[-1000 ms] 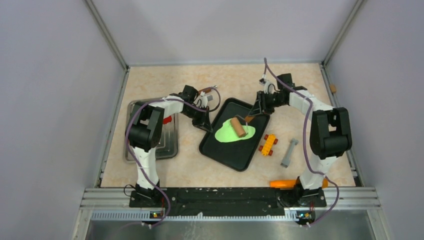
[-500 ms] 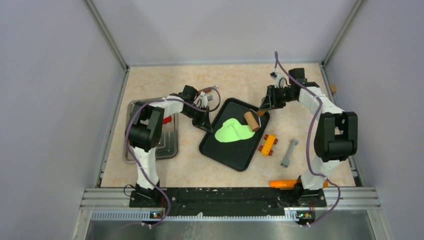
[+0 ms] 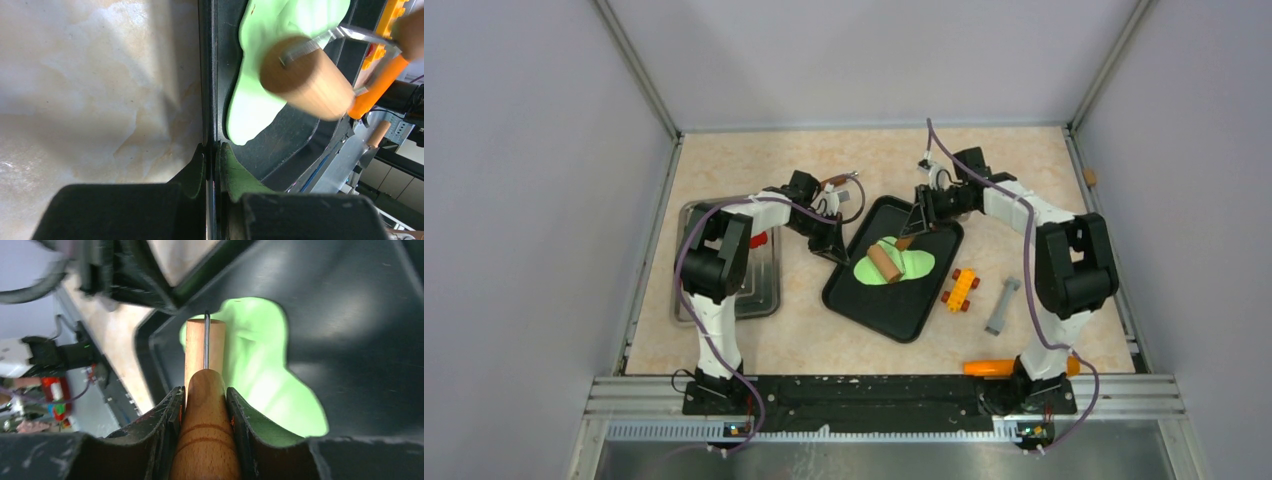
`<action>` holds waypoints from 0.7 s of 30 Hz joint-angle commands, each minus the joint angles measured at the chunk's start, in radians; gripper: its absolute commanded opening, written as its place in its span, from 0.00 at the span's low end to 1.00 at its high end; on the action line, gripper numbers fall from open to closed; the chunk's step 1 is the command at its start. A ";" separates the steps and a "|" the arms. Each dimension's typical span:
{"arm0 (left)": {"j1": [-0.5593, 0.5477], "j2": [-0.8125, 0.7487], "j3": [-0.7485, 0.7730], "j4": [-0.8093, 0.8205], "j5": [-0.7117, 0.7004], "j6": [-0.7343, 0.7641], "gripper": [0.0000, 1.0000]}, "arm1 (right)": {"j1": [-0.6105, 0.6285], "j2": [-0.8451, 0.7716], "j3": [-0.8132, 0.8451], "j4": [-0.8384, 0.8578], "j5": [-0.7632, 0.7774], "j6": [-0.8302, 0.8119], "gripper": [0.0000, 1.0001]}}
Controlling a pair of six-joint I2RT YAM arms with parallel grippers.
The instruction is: Roll out the dumpling wrappers from the dough
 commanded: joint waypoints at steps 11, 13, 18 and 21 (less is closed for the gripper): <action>0.005 -0.017 -0.008 0.002 -0.003 0.018 0.00 | -0.204 0.159 0.059 -0.094 0.432 -0.257 0.00; 0.005 -0.013 -0.008 0.004 -0.002 0.017 0.00 | -0.219 0.155 0.054 -0.093 0.445 -0.271 0.00; 0.005 0.001 0.004 0.002 0.009 0.014 0.00 | -0.223 0.128 0.043 -0.087 0.412 -0.272 0.00; 0.005 0.001 0.007 -0.001 0.009 0.013 0.00 | -0.206 0.066 0.106 -0.090 0.265 -0.243 0.00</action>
